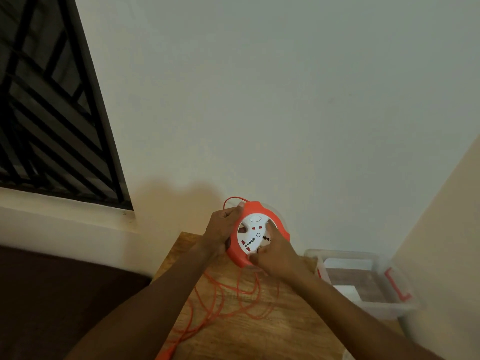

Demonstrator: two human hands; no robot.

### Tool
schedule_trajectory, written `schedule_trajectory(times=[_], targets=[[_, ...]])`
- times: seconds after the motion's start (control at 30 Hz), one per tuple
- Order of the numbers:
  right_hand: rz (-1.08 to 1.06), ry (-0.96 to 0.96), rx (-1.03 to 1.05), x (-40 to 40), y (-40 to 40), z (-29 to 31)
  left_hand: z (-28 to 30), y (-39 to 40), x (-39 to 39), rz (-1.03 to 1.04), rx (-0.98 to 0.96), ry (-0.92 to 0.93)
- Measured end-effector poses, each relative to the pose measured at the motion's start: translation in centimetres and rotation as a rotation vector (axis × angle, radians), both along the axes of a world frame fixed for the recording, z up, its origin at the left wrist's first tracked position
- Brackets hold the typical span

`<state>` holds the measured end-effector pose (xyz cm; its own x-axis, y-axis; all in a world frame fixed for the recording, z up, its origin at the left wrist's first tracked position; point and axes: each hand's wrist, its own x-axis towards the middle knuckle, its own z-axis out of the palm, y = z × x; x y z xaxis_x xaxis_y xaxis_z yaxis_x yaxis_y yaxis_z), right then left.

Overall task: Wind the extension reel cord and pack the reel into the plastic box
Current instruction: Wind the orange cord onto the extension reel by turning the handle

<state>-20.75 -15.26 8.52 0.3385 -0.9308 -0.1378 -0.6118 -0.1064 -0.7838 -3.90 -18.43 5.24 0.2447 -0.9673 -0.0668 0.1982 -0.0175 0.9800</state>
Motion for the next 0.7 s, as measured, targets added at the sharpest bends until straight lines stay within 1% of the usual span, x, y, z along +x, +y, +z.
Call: schedule_trajectory(times=[0.03,0.07,0.13,0.17,0.2,0.23,0.3,0.4,0.47,0.6,0.7], targets=[[0.025,0.118,-0.161,-0.5,0.1,0.1,0.2,0.0,0.1,-0.008,0.008,0.014],[0.058,0.263,-0.378,-1.1,0.2,0.4,0.4,-0.1,0.2,-0.018,0.015,0.026],[0.232,0.508,-0.802,-2.2,-0.2,1.0,0.7,-0.2,0.5,-0.059,0.019,0.005],[0.362,0.579,-0.936,-2.7,-0.4,1.3,0.9,-0.1,0.5,-0.084,0.014,-0.010],[0.487,0.654,-1.004,-3.1,-0.6,1.6,1.1,-0.1,0.5,-0.106,0.006,-0.019],[0.586,0.723,-1.025,-3.3,-0.8,1.9,1.3,0.0,0.5,-0.124,-0.004,-0.024],[0.698,0.811,-1.057,-3.6,-1.2,2.2,1.7,0.1,0.3,-0.160,-0.020,-0.051],[0.787,0.909,-1.121,-3.6,-1.6,2.6,1.9,0.2,0.2,-0.194,-0.029,-0.106],[0.815,0.989,-1.134,-3.6,-1.8,2.6,2.0,0.2,0.4,-0.189,-0.019,-0.088],[0.806,1.056,-1.155,-3.0,-1.7,2.7,2.3,0.1,0.6,-0.177,-0.036,-0.125],[0.649,1.060,-1.113,-2.5,-2.0,3.3,2.2,0.1,0.5,-0.157,-0.049,-0.134]])
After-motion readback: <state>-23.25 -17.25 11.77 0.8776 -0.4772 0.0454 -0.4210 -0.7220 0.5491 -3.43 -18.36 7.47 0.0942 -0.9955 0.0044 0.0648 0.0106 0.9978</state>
